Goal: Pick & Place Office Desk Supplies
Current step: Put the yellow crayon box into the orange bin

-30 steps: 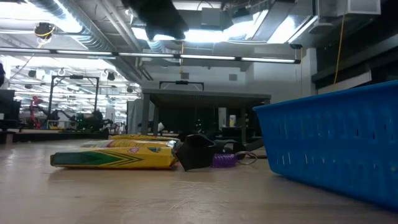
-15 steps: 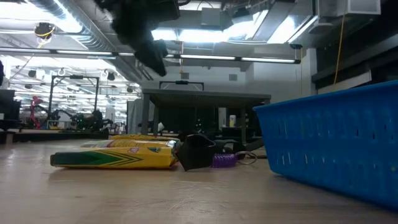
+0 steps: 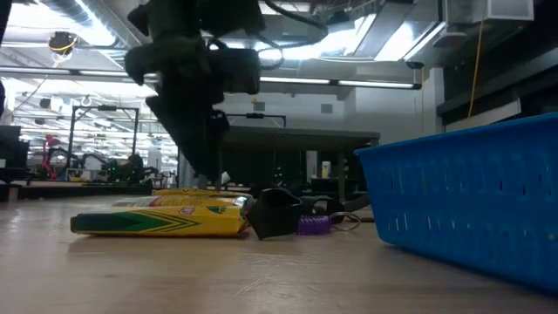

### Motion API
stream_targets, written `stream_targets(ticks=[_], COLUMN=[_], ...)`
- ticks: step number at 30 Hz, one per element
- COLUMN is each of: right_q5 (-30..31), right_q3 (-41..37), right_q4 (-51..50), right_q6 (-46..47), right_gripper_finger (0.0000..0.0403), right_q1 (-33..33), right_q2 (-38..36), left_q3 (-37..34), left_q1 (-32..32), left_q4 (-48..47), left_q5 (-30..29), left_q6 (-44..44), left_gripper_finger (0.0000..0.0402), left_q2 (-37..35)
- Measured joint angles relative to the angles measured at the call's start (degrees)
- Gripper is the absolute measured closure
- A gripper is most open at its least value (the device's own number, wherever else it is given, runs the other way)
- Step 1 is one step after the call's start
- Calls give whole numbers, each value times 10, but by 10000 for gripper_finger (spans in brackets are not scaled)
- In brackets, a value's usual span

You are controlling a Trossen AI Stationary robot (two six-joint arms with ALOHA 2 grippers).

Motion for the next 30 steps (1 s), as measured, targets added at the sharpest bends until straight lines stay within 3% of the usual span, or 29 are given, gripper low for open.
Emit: stream_targets(ticks=[5, 18, 26, 30], right_q5=[-7, -9, -6, -6], right_q3=[0, 0, 0, 0], right_q4=[-7, -22, -23, -24], right_q6=[-3, -4, -4, -4], right_gripper_finger=[259, 259, 259, 259], right_q1=[0, 0, -1, -4], right_q2=[0, 0, 0, 0], left_q3=[0, 0, 2, -1], left_q1=[0, 0, 2, 16], left_q4=[37, 28, 26, 25], left_q5=[0, 25, 29, 62], left_q6=[-6, -12, -23, -43], left_gripper_finger=[184, 200, 279, 330], left_q2=[18, 57, 70, 53])
